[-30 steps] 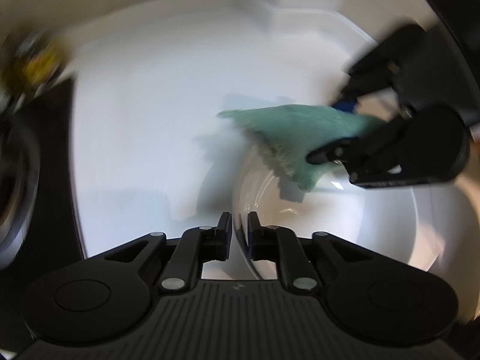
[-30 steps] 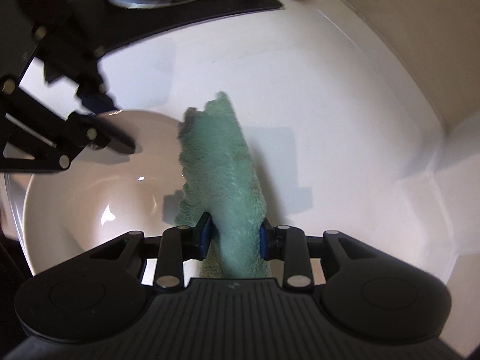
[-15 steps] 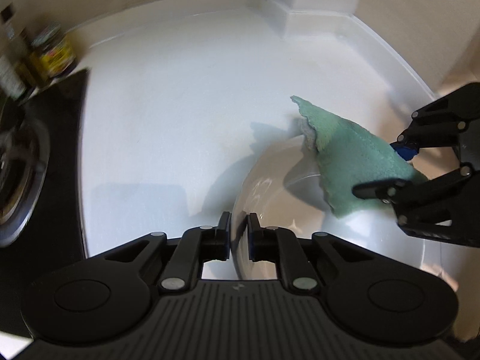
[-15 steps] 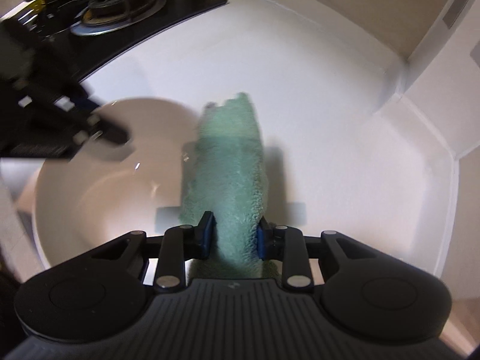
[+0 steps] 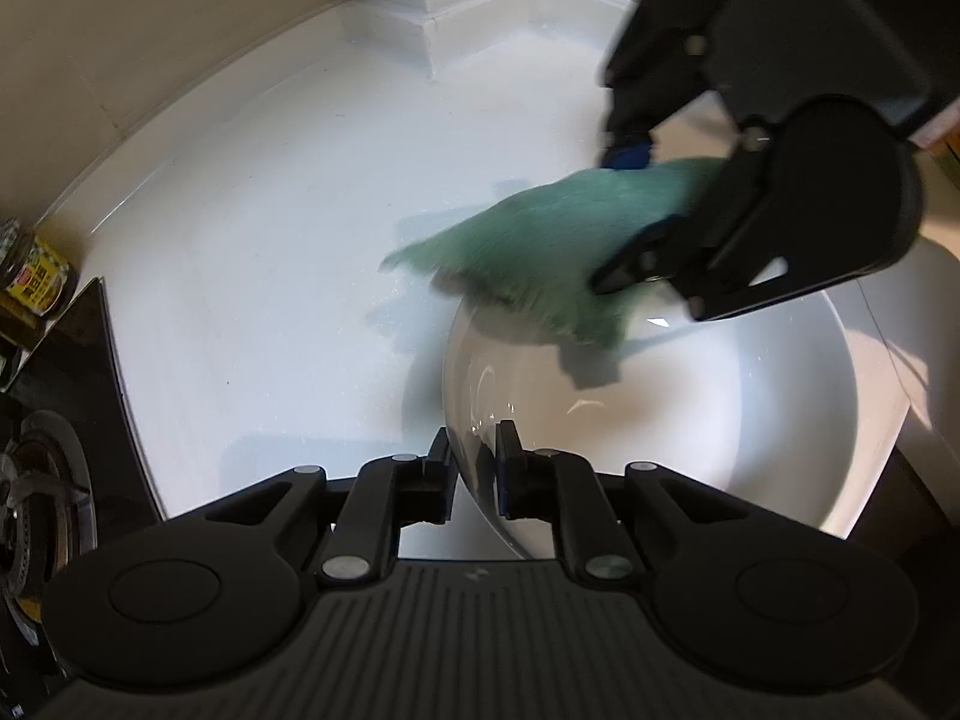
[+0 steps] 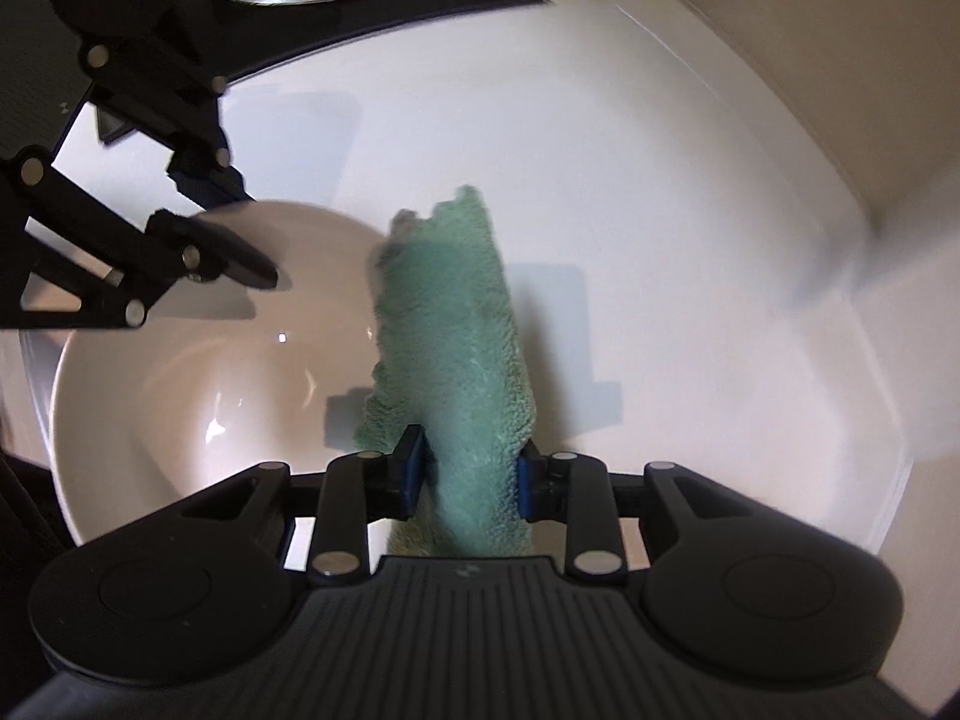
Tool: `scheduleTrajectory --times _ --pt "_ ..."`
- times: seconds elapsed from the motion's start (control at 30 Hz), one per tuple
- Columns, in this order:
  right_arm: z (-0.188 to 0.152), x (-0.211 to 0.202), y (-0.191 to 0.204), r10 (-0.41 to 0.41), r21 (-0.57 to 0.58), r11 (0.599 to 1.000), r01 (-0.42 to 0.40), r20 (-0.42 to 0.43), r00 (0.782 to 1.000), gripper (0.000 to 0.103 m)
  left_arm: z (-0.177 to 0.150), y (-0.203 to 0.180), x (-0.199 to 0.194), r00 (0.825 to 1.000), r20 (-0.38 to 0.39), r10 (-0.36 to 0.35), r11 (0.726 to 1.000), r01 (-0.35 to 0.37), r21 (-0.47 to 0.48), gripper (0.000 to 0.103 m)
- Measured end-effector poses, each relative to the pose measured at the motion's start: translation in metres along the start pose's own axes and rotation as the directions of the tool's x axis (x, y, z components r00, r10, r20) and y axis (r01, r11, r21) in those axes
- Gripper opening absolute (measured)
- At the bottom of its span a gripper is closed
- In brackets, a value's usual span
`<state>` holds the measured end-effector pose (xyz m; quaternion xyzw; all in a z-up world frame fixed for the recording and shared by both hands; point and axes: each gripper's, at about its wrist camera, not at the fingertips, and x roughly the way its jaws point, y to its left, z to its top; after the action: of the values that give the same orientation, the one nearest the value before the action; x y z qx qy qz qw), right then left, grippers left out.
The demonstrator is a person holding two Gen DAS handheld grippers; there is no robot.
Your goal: Clean bowl
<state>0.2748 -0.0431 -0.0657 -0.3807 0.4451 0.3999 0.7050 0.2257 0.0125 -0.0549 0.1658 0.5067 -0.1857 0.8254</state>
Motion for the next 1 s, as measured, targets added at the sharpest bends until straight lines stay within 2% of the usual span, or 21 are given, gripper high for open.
scheduleTrajectory --times 0.1,0.17,0.23,0.33,0.43,0.53,0.63,0.83,1.0 --pt "0.002 0.002 -0.002 0.006 0.048 0.999 -0.006 0.001 1.000 0.026 0.000 0.010 0.000 1.000 -0.002 -0.011 0.994 0.010 -0.110 0.012" --pt "-0.001 0.001 -0.004 0.012 0.099 0.995 -0.014 0.013 1.000 0.025 0.000 0.015 0.000 1.000 -0.019 -0.017 0.977 0.013 -0.213 0.012" --pt "-0.006 0.000 -0.006 0.014 0.154 0.988 -0.018 0.023 1.000 0.025 -0.002 0.016 -0.001 0.999 -0.035 -0.018 0.961 0.008 -0.277 0.012" --pt "-0.016 -0.002 -0.005 -0.005 0.252 0.968 -0.002 0.030 1.000 0.024 -0.009 0.017 -0.006 0.999 -0.035 -0.006 0.944 -0.006 -0.330 0.013" --pt "-0.022 -0.004 -0.002 -0.026 0.316 0.949 0.016 0.028 0.999 0.024 -0.016 0.018 -0.004 0.999 -0.033 0.004 0.941 -0.015 -0.337 0.012" --pt "-0.029 -0.007 0.008 -0.046 0.348 0.937 0.038 0.014 0.999 0.024 -0.012 0.021 0.001 1.000 -0.020 0.019 0.958 -0.024 -0.287 0.011" --pt "-0.034 -0.008 0.018 -0.050 0.349 0.936 0.048 -0.005 0.999 0.024 -0.009 0.031 0.008 1.000 -0.009 0.003 0.972 -0.005 -0.234 0.010" --pt "-0.040 -0.014 0.010 0.044 0.282 0.959 -0.035 -0.027 0.999 0.024 -0.004 0.032 0.020 1.000 -0.006 -0.021 0.998 0.020 -0.062 0.011" --pt "-0.019 -0.007 0.012 0.062 0.014 0.998 -0.061 -0.095 0.994 0.027 -0.001 0.035 0.026 1.000 -0.017 -0.018 1.000 0.018 0.004 0.012"
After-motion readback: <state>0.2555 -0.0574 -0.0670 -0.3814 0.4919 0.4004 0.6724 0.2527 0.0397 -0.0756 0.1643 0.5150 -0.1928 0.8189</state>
